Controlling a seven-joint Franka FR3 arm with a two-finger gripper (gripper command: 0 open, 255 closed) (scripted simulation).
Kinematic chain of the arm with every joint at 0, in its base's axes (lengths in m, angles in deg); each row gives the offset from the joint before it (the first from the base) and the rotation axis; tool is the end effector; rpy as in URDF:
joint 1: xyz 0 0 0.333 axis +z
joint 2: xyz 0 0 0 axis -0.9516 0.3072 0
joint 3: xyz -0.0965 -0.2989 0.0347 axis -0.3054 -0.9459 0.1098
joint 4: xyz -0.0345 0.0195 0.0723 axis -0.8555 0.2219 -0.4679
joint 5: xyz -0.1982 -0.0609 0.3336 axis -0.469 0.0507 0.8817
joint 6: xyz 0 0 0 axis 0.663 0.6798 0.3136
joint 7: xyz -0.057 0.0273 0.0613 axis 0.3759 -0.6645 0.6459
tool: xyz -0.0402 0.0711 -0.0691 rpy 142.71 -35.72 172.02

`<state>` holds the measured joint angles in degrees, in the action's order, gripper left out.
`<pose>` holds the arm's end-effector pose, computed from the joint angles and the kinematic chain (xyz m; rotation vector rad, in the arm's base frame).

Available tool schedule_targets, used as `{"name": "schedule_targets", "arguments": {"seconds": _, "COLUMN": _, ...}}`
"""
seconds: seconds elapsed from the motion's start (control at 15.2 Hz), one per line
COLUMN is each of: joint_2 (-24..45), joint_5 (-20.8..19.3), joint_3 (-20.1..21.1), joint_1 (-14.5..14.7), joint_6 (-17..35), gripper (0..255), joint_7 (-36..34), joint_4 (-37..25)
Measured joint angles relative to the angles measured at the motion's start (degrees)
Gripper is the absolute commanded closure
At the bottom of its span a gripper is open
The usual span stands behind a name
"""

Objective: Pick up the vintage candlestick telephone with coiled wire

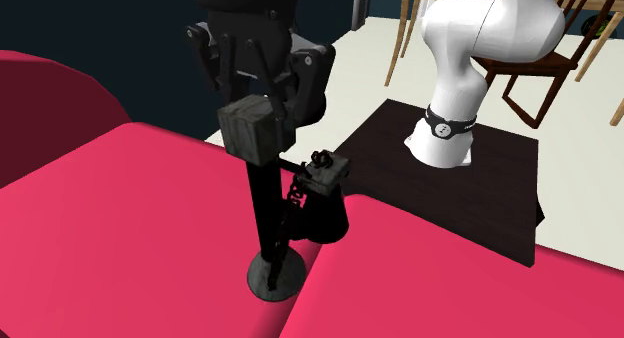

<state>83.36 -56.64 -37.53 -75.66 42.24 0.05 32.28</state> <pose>0.5429 -0.1266 0.4833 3.1257 0.0883 0.0024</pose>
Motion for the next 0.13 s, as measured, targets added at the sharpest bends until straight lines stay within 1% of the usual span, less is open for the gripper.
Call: {"name": "schedule_targets", "arguments": {"seconds": 0.13, "joint_2": -0.1, "joint_5": 0.0, "joint_3": 0.0, "joint_1": 0.0, "joint_6": -1.3, "gripper": 255, "joint_7": 0.0, "joint_4": -1.1}}
